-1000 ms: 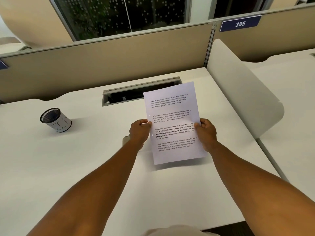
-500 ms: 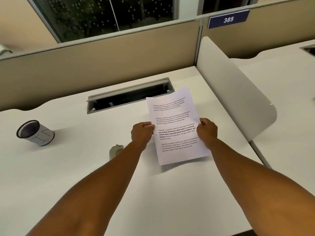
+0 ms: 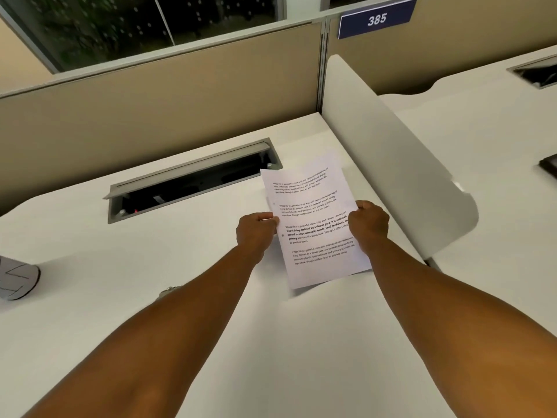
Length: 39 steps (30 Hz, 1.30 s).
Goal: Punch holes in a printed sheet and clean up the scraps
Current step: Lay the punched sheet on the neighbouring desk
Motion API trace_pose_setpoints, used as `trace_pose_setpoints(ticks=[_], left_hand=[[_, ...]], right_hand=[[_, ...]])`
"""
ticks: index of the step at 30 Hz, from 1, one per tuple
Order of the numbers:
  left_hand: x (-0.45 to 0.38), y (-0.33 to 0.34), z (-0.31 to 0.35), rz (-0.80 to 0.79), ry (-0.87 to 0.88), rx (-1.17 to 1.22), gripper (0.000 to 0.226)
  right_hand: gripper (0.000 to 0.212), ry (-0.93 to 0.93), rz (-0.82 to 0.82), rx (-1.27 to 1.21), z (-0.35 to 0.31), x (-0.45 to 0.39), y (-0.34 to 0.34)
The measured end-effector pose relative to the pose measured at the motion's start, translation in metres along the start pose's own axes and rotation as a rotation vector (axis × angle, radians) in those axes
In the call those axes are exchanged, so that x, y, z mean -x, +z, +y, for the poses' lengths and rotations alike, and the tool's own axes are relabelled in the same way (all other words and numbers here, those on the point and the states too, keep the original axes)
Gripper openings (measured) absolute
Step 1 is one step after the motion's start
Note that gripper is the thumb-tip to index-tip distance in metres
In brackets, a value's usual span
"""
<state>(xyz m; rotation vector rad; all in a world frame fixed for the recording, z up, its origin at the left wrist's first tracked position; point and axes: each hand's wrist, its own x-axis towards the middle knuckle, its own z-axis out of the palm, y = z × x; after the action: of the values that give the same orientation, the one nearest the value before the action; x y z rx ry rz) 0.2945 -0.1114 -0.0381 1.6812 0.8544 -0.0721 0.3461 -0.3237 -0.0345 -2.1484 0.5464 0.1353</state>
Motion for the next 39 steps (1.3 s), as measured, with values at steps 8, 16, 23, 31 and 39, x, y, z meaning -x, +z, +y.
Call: trace_pose_setpoints(ticks=[8, 16, 23, 31, 39], left_hand=[[-0.023, 0.037, 0.015, -0.019, -0.012, -0.007, 0.006], [-0.037, 0.056, 0.011, 0.001, -0.025, -0.045, 0.017], [-0.039, 0.057, 0.003, 0.007, 0.012, -0.093, 0.021], [-0.031, 0.051, -0.013, 0.016, 0.380, -0.449, 0.052], [-0.033, 0.051, -0.030, -0.087, 0.543, -0.778, 0.079]], right_hand=[[0.041, -0.013, 0.091, 0.025, -0.002, -0.045, -0.009], [0.038, -0.004, 0.129, 0.058, 0.006, -0.074, -0.005], [0.038, -0.046, 0.123, 0.060, 0.015, -0.076, 0.004], [0.039, -0.193, 0.149, 0.171, 0.017, -0.065, 0.011], [0.040, -0.178, 0.033, 0.214, 0.027, -0.066, 0.013]])
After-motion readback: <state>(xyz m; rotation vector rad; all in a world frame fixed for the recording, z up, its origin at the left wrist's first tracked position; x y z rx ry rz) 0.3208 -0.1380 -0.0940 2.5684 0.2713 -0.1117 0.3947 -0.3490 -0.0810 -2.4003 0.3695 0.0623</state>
